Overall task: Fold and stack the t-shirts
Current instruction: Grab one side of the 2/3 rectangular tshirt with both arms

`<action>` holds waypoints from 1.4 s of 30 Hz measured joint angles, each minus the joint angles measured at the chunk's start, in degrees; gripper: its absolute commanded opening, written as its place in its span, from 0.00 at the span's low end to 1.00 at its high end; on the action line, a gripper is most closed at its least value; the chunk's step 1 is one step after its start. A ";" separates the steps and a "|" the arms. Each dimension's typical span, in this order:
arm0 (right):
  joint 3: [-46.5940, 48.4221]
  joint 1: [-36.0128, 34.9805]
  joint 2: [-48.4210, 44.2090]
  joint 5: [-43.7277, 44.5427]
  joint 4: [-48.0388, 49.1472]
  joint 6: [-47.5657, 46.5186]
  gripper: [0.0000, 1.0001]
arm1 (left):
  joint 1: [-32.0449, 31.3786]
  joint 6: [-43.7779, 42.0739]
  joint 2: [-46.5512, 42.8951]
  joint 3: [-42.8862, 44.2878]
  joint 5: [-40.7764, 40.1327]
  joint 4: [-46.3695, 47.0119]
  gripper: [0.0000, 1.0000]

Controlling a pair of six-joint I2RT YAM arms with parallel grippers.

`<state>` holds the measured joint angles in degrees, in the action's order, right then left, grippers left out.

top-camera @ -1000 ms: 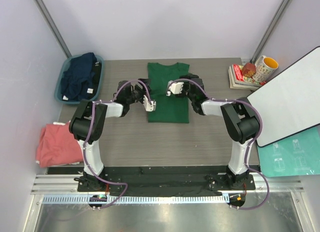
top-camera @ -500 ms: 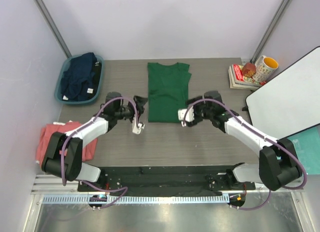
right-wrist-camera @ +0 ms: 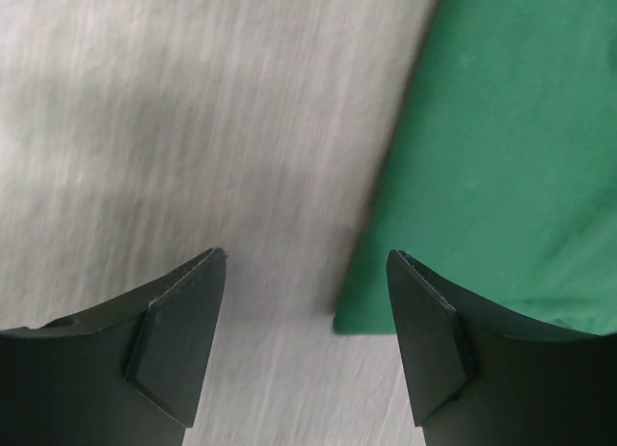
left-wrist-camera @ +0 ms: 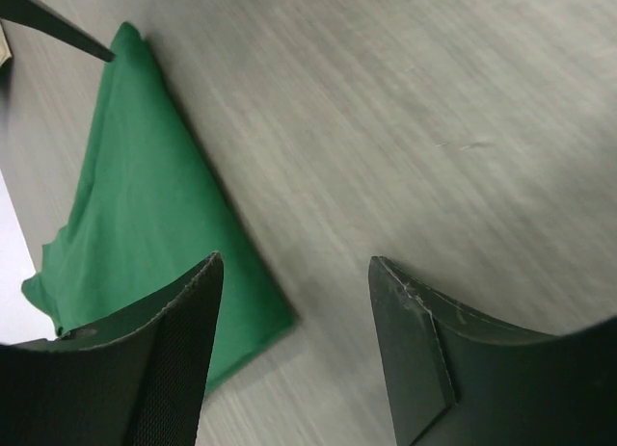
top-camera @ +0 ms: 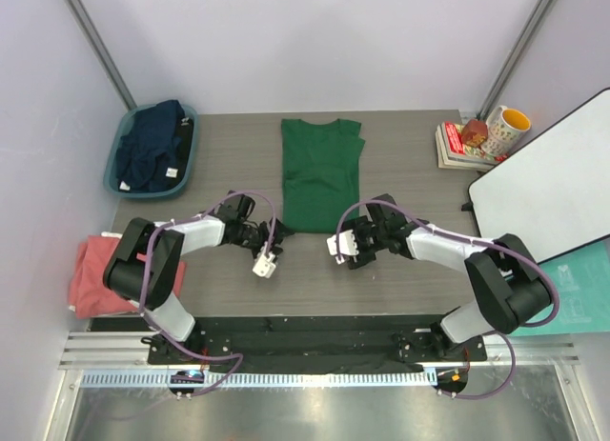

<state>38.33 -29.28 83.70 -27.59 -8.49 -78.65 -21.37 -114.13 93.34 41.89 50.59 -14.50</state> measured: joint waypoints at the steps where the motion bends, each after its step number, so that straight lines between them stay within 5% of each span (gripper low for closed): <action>1: -0.02 -0.13 0.61 0.02 1.07 0.39 0.74 | 0.00 -0.11 0.85 0.76 0.07 0.13 0.64; 15: 1.44 0.31 5.84 0.35 10.01 1.03 0.71 | -0.59 -0.59 6.54 4.66 -2.99 9.44 0.63; 20: 4.66 1.70 9.42 0.00 10.71 0.70 0.53 | -0.70 -0.59 7.72 5.99 -5.73 11.06 0.59; 23: 6.58 2.29 11.47 0.15 9.60 -0.11 0.34 | -0.74 -0.55 8.22 6.67 -7.61 11.17 0.45; 24: 7.02 2.40 11.87 0.17 9.14 -0.42 0.29 | -0.74 -0.57 8.50 6.78 -8.07 11.23 0.29; 27: 7.43 2.40 12.41 0.39 7.23 -1.49 0.15 | -0.74 -0.66 9.60 7.23 -10.19 10.38 0.00; 32: 7.91 2.40 12.41 0.44 5.60 -3.30 0.02 | -0.79 -0.98 10.34 7.96 -10.54 9.49 0.00; 42: 12.79 2.38 4.37 -3.04 -11.32 -3.93 0.01 | -1.97 0.81 -0.79 7.48 -8.00 -1.84 0.00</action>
<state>51.11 -26.89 88.07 -30.63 -19.81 -82.59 -23.33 -113.32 92.55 49.36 42.59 -16.34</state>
